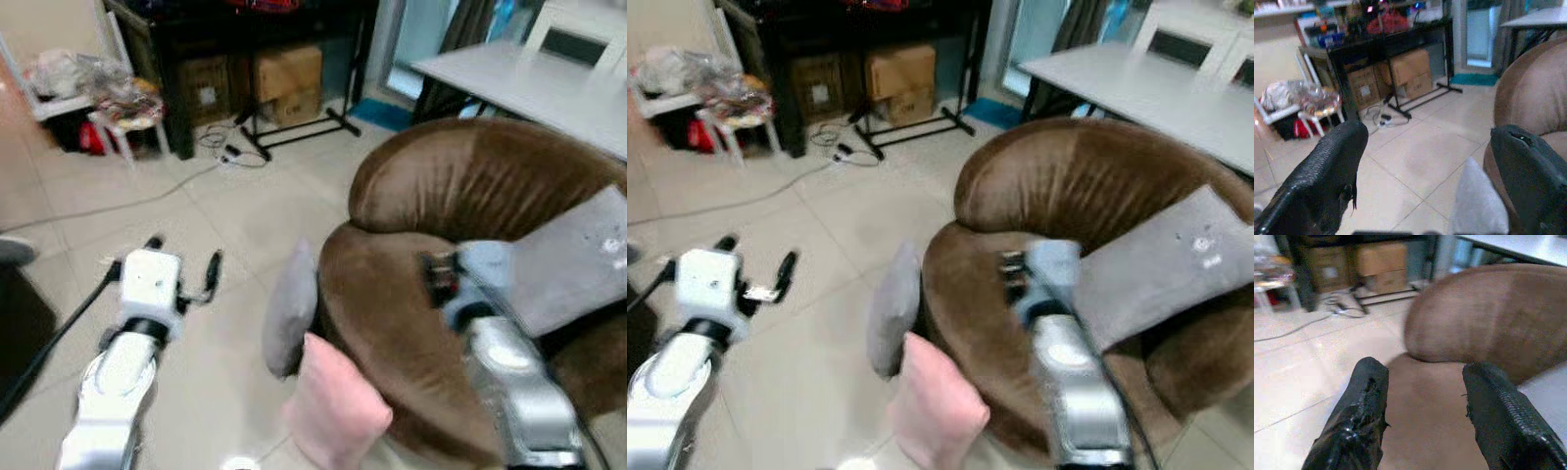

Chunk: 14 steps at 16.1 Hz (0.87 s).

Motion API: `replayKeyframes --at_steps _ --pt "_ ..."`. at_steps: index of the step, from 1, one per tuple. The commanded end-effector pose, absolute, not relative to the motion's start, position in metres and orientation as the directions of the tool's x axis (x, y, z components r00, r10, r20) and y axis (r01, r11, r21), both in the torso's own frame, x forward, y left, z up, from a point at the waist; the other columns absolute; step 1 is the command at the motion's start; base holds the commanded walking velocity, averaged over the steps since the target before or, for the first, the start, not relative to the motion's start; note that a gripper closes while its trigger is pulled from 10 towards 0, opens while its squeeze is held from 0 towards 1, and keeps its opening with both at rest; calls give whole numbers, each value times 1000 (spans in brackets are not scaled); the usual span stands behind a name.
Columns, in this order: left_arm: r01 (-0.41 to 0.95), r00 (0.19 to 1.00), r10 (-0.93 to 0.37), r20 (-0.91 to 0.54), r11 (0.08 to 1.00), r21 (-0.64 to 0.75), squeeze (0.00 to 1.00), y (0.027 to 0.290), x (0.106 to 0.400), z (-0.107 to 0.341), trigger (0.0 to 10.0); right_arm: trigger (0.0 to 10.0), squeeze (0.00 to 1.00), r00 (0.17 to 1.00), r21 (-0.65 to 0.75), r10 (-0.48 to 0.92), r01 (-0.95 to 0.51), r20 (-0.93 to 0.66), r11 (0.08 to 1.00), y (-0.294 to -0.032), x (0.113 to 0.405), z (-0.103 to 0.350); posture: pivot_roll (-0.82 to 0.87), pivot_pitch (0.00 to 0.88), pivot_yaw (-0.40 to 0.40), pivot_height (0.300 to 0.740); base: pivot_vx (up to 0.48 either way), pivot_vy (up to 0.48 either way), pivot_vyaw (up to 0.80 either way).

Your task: Move the pillow to the sofa from floor

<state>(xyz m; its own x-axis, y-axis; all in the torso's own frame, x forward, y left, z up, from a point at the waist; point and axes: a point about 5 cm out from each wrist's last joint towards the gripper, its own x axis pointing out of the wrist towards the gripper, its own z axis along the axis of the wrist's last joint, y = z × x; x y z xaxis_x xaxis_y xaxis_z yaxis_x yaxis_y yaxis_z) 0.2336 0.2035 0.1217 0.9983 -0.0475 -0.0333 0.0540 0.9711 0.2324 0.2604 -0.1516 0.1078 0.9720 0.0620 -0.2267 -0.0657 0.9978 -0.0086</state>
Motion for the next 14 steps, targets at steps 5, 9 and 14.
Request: replayKeyframes --at_steps 5,9,14 --pt "12 1000 -4 -28 955 295 0 206 233 118 10000 10000 0 981 20 14 -10 -194 1000 -169 255 107 -37 0 -50 720 0 0 0" --pt "-6 999 15 -29 956 294 0 212 230 116 10000 10000 0 981 33 23 -17 -191 999 -162 254 105 -32 0 -49 690 0 0 0" --pt "-10 999 19 -29 953 303 0 211 231 114 10000 10000 0 982 41 15 -7 -186 999 -162 253 106 -35 0 -47 646 0 0 0"
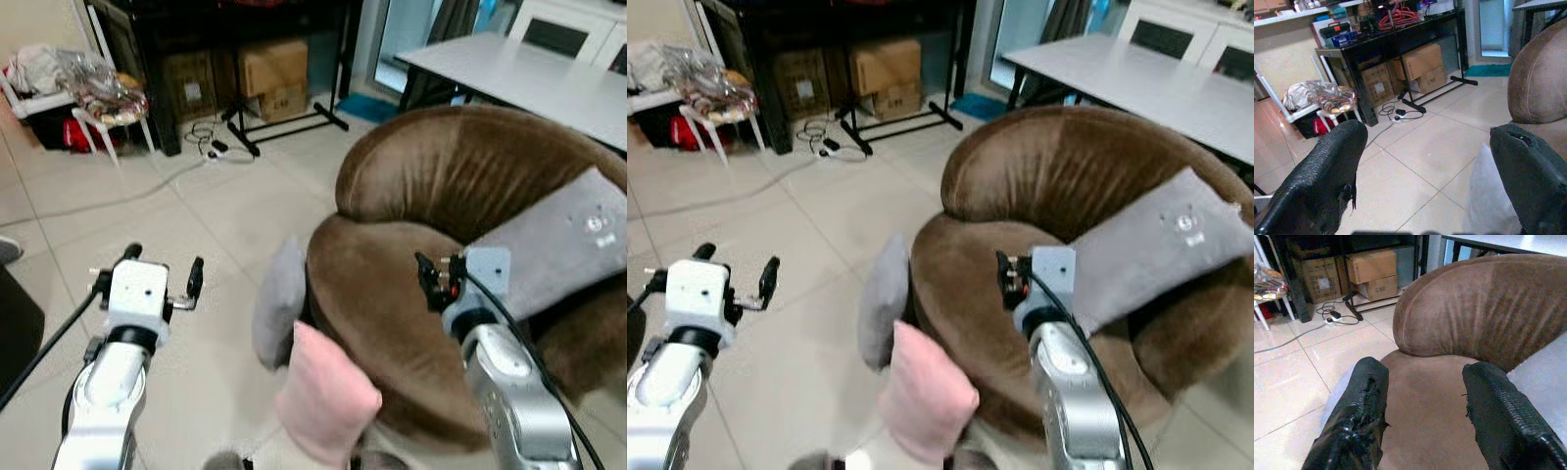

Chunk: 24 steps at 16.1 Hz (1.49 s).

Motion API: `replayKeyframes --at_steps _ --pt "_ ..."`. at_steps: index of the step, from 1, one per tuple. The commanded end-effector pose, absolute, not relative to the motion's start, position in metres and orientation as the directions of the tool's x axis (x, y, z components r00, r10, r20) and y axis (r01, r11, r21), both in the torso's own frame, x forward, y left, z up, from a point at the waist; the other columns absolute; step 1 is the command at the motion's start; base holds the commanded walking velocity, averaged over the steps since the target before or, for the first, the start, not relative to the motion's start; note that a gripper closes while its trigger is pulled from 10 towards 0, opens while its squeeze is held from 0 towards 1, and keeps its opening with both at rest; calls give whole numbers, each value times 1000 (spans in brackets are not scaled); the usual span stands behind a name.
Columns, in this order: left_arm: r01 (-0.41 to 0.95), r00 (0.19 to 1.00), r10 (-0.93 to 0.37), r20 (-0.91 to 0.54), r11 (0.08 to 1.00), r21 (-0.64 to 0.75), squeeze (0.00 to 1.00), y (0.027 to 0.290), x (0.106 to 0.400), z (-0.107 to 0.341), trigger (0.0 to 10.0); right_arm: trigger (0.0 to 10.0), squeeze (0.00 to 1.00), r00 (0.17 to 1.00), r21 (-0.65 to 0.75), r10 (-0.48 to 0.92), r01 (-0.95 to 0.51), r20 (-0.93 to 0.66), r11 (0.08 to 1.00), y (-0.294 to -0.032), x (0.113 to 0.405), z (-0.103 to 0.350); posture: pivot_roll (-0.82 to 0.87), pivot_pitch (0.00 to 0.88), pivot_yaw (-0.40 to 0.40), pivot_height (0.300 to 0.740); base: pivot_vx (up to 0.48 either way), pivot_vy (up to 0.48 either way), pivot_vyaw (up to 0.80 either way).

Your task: Move the pillow to the sofa from floor

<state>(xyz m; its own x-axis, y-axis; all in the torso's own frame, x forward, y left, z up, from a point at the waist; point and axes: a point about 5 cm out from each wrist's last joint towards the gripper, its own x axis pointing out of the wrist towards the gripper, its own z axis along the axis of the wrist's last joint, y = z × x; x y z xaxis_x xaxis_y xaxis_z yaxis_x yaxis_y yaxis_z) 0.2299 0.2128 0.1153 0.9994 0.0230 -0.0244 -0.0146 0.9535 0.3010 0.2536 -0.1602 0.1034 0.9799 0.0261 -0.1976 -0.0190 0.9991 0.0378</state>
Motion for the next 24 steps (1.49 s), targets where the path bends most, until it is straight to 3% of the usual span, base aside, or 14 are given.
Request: replayKeyframes --at_steps 1,5,12,24 --pt "-9 999 18 -27 953 301 0 210 231 114 10000 10000 0 983 39 14 -7 -185 999 -162 254 106 -34 0 -48 636 0 0 0" --pt "-14 1000 20 -20 955 295 0 210 230 115 10000 10000 0 983 33 22 -16 -185 999 -159 254 106 -31 0 -49 601 0 0 0" --pt "0 1000 3 -11 968 250 0 208 230 117 10000 10000 0 982 20 33 -29 -185 999 -158 254 105 -32 0 -50 601 0 0 0" --pt "3 1000 -1 -10 972 236 0 207 230 117 10000 10000 0 981 16 43 -40 -190 999 -157 255 104 -32 0 -56 601 270 0 0"
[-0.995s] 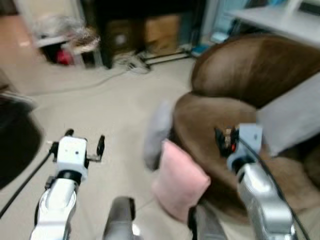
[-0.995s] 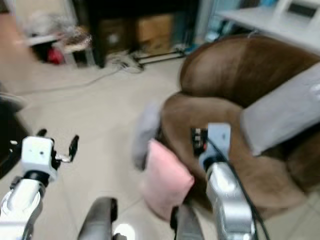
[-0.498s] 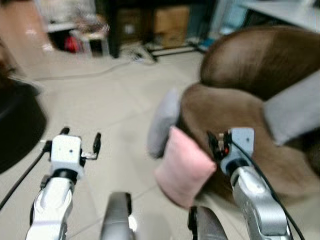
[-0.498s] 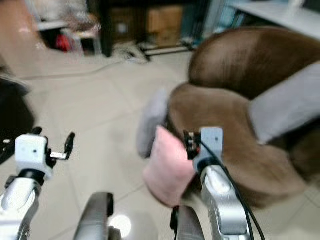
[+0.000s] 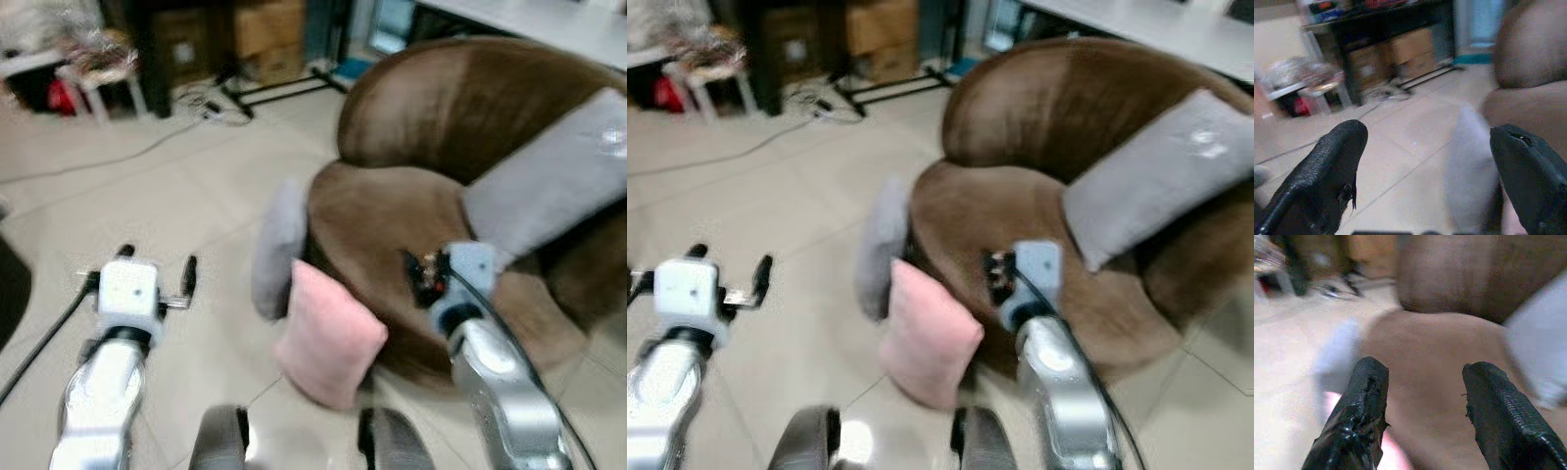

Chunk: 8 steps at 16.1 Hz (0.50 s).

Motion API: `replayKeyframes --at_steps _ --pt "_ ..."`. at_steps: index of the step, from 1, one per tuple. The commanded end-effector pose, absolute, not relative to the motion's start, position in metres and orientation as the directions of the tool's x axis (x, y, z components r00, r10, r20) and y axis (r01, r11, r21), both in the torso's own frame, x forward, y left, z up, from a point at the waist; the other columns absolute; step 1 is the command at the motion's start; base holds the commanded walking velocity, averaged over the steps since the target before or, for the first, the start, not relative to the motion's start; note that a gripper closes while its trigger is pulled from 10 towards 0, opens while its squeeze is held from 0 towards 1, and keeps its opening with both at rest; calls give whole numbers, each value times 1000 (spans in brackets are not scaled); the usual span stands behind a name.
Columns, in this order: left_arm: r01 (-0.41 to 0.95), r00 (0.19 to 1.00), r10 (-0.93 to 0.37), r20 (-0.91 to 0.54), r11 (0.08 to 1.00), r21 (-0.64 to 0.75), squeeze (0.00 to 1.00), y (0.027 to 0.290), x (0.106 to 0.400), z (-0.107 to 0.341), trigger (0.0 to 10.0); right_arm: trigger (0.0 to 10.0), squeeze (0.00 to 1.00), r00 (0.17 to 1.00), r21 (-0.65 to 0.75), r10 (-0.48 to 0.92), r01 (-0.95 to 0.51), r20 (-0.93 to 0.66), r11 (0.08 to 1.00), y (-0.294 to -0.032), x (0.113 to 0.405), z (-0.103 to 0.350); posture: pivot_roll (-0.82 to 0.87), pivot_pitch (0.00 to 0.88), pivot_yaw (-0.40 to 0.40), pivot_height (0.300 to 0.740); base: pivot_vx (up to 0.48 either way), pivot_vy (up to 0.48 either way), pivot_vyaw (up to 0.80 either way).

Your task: Move the pillow to the sofa from floor

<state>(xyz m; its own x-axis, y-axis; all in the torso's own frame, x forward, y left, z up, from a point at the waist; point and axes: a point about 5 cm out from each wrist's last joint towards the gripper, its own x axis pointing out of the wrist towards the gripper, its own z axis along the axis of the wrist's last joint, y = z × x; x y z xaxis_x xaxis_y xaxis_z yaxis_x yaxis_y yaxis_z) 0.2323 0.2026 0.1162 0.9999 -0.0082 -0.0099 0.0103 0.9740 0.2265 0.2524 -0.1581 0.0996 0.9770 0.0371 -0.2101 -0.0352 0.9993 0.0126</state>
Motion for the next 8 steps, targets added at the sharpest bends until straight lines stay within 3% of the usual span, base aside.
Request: replayKeyframes --at_steps 1,2,4,8 --pt "3 1000 -1 -10 972 236 0 207 230 117 10000 10000 0 981 20 56 -53 -186 998 -156 255 105 -32 0 -57 601 274 0 0" --pt "5 1000 -2 -10 972 235 0 206 230 117 10000 10000 0 978 -16 89 -94 -189 995 -154 255 105 -32 0 -58 601 274 0 0" --pt "6 1000 -3 -11 972 234 0 206 229 116 10000 10000 0 965 -19 158 -165 -210 986 -147 253 102 -28 0 -63 601 274 0 800" --pt "4 1000 -1 -11 972 234 0 206 229 115 10000 10000 0 965 -26 157 -167 -211 986 -149 254 101 -26 0 -66 601 273 0 800"
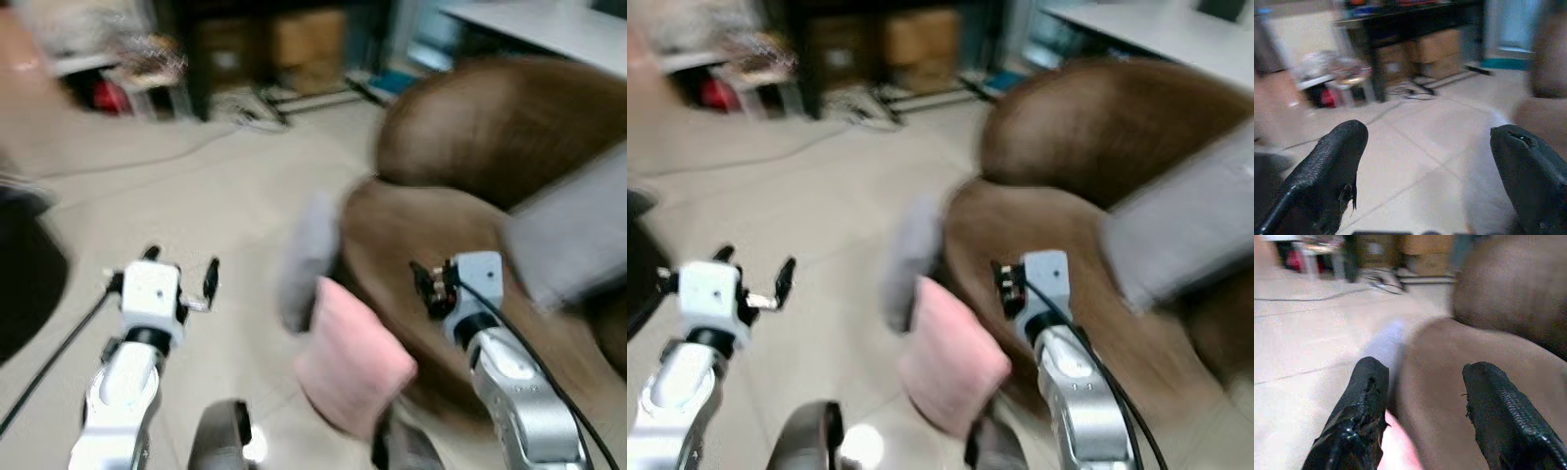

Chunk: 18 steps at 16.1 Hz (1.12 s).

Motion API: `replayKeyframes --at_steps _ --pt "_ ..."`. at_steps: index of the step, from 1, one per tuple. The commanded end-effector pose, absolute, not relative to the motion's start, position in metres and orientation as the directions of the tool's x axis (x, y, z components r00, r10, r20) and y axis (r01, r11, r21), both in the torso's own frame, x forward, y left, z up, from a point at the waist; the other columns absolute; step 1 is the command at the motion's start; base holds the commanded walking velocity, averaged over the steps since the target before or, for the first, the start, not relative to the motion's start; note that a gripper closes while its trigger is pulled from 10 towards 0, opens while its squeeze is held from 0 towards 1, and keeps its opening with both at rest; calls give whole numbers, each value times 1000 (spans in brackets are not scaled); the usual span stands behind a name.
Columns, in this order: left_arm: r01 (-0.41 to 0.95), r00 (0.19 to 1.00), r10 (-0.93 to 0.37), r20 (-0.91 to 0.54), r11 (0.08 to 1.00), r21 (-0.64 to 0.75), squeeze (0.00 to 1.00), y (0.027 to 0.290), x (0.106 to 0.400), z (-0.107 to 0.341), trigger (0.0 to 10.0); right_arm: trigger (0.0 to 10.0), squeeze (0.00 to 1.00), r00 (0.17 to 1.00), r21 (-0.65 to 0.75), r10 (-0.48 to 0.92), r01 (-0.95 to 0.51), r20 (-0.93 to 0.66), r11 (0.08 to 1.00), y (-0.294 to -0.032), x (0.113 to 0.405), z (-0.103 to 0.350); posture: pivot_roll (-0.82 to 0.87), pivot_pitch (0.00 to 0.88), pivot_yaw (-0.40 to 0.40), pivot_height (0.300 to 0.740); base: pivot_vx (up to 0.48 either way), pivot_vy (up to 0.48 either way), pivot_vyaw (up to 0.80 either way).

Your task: Move the pillow to the sofa from floor

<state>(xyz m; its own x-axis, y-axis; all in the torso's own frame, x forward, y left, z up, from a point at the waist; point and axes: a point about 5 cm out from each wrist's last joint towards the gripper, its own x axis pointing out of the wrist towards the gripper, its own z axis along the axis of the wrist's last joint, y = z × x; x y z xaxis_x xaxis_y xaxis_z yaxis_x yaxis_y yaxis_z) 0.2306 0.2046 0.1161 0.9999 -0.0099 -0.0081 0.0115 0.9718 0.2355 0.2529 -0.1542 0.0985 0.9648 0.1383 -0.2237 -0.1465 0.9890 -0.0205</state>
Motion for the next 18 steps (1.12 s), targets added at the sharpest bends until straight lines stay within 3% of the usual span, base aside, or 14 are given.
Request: replayKeyframes --at_steps 1,8,11,18 --pt "3 1000 0 -10 972 234 0 207 229 115 10000 10000 0 969 -8 141 -145 -204 989 -150 254 101 -26 0 -66 601 274 0 0" --pt "-3 1000 5 -7 971 238 0 209 230 114 10000 10000 0 970 -16 131 -137 -204 990 -152 256 100 -22 0 -72 601 267 0 0" --pt "-16 1000 22 -21 967 255 0 210 230 110 10000 10000 0 966 -3 124 -128 -228 992 -155 257 94 -19 0 -79 597 0 0 0" --pt "-2 999 12 -36 964 267 0 209 232 105 10000 10000 0 954 -5 98 -104 -282 995 -166 259 80 -18 0 -67 522 0 0 0"
